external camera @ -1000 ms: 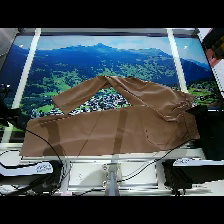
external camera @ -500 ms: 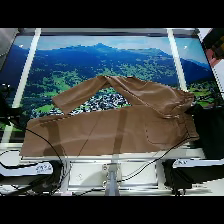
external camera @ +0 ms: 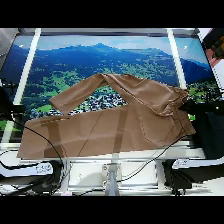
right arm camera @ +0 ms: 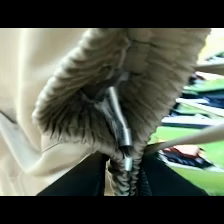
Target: Fold the clothes and pants, and hang the long-sleeved shirts on hangers.
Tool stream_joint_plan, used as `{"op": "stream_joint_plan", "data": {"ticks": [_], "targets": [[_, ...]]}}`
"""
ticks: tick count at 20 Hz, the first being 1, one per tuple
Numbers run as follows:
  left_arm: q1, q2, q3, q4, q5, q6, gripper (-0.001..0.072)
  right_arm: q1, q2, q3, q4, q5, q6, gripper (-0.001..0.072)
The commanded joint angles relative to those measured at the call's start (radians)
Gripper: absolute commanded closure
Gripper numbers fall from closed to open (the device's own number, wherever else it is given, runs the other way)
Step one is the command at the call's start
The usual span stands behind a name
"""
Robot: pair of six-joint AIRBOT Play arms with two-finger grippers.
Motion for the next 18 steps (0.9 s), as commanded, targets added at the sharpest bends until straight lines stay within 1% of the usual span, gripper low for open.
{"op": "stream_joint_plan", "data": {"ticks": [1, 2, 3, 4, 6, 7, 10, 11, 13, 14, 15, 16, 18], "targets": [[-0.002, -0.001, 0.0, 0.0, 0.022, 0.0, 0.0371, 0.004, -0.004, 0.001, 0.047, -0.007, -0.066, 0.0505], [-0.005, -0.001, 0.0, -0.005, 0.045, -0.001, 0.0371, 0.004, -0.004, 0.001, 0.051, -0.019, -0.065, 0.0607], [-0.006, 0.0, 0.0, -0.032, 0.077, 0.0, 0.0371, 0.004, -0.004, 0.001, 0.061, -0.027, -0.064, 0.0674], [-0.006, 0.0, 0.0, -0.073, 0.117, 0.0, 0.0371, 0.004, -0.004, 0.001, 0.076, -0.033, -0.064, 0.0675], [-0.005, 0.0, 0.0, -0.211, 0.235, -0.001, 0.0371, 0.005, -0.004, 0.001, 0.108, -0.037, -0.062, 0.0674], [-0.005, 0.0, 0.0, -0.299, 0.29, -0.001, 0.037, 0.005, -0.004, 0.001, 0.112, -0.034, -0.061, 0.0674], [-0.005, -0.004, 0.0, -0.644, 0.412, 0.0, 0.0363, 0.005, -0.004, 0.001, 0.112, -0.031, -0.061, 0.0674], [-0.005, -0.01, 0.0, -0.737, 0.437, 0.0, 0.0342, 0.005, -0.004, 0.001, 0.112, -0.032, -0.061, 0.0674], [-0.006, -0.033, -0.001, -0.813, 0.439, 0.0, 0.0342, 0.005, -0.004, 0.001, 0.112, -0.034, -0.061, 0.0674], [-0.006, -0.046, -0.002, -0.82, 0.435, -0.002, 0.0342, 0.005, -0.004, 0.001, 0.112, -0.034, -0.061, 0.0674], [-0.006, -0.058, -0.005, -0.819, 0.436, -0.021, 0.0342, 0.005, -0.004, 0.001, 0.111, -0.033, -0.061, 0.0674], [-0.006, -0.074, -0.008, -0.819, 0.444, -0.058, 0.0342, 0.005, -0.004, 0.001, 0.111, -0.033, -0.061, 0.0674], [-0.002, -0.111, -0.01, -0.819, 0.447, -0.165, 0.034, 0.005, -0.004, 0.001, 0.111, -0.034, -0.061, 0.0674]]}}
